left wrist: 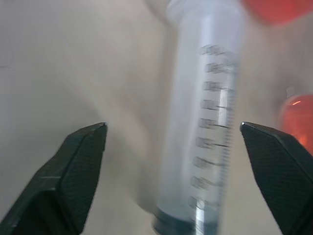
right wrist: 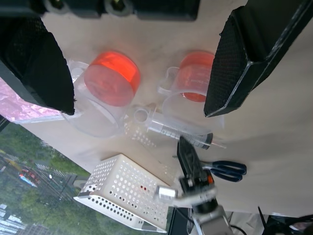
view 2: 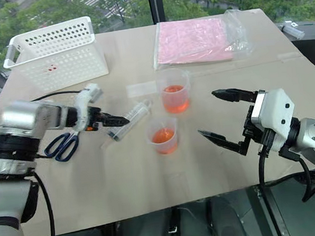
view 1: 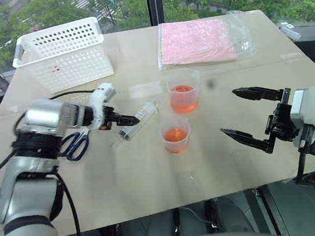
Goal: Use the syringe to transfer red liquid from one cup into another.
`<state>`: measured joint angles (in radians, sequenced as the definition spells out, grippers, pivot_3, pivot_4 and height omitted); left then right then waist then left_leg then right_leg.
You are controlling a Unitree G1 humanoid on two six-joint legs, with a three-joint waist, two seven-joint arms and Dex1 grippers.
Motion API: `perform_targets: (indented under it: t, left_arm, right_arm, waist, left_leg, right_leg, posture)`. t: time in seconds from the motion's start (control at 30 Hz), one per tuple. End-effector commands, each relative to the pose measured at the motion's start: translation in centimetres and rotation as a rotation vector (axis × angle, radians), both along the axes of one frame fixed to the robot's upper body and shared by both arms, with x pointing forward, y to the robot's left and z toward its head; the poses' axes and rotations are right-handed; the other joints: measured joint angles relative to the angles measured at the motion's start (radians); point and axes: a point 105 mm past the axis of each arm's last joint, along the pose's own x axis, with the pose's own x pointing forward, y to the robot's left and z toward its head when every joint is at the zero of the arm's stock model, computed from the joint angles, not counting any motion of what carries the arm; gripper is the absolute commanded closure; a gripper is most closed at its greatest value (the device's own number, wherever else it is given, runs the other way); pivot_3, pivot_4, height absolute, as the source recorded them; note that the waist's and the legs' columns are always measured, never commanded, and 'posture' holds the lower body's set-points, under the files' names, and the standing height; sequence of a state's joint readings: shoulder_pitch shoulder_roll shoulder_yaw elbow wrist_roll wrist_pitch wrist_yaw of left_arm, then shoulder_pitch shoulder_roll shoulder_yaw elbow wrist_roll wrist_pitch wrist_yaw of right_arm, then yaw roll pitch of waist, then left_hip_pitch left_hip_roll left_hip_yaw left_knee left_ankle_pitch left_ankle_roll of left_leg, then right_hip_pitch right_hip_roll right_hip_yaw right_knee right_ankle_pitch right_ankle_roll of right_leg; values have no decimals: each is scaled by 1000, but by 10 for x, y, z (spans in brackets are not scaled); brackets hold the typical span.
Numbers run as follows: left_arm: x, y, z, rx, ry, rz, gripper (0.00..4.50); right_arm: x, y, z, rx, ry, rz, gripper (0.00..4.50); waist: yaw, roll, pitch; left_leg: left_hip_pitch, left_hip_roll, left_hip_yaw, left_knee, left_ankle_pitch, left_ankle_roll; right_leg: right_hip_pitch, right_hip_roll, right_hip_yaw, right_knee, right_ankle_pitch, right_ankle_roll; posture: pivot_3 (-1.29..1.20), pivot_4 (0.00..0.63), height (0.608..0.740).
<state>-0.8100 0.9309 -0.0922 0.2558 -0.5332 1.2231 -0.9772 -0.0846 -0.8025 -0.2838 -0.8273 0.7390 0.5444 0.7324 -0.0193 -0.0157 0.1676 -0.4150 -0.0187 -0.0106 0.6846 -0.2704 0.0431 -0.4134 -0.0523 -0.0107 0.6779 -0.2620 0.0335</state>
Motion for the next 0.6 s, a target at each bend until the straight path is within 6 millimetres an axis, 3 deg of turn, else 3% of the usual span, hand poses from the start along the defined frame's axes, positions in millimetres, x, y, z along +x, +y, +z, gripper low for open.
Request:
perform_targets:
  t: [0.03, 0.17, 0.33, 0.47, 0.6]
  left_arm:
    - [-15, -5, 55, -143, -317, -64, 48]
    - [-46, -30, 69, -192, -631, -197, 48]
    - [-70, -31, 61, -178, -767, -145, 48]
    - [-109, -11, 5, -130, -649, -147, 48]
    - [-129, 3, -29, -78, -582, -129, 48]
  right_arm:
    - [-7, 0, 10, -10, -40, 18, 0]
    - [-5, -13, 1, -57, 2, -10, 0]
    - [-1, -43, -13, -35, 86, -123, 0]
    - [-16, -91, -48, -65, 185, -275, 0]
    - [-20, -114, -56, -62, 175, -364, 0]
  waist:
    - [5, 0, 0]
    - [27, 0, -1]
    - [38, -2, -2]
    - [31, 4, -7]
    - [32, 5, -7]
  left_leg:
    - [0, 0, 0, 0, 0, 0]
    - [0, 0, 0, 0, -1, 1]
    - [0, 0, 0, 1, -1, 1]
    - [2, 0, 0, -3, -1, 2]
    - [4, 1, 2, -6, -2, 3]
  right_leg:
    - [0, -1, 0, 0, 0, 0]
    - [2, -3, 0, -3, 0, 0]
    - [3, -4, -1, -3, 0, 0]
    - [5, -4, -1, -6, 0, 0]
    - [6, -2, 0, -10, 0, 0]
  posture:
    - [0, 150, 740]
    - [0, 150, 740]
    - [0, 150, 740]
    - [0, 150, 740]
    - [0, 150, 740]
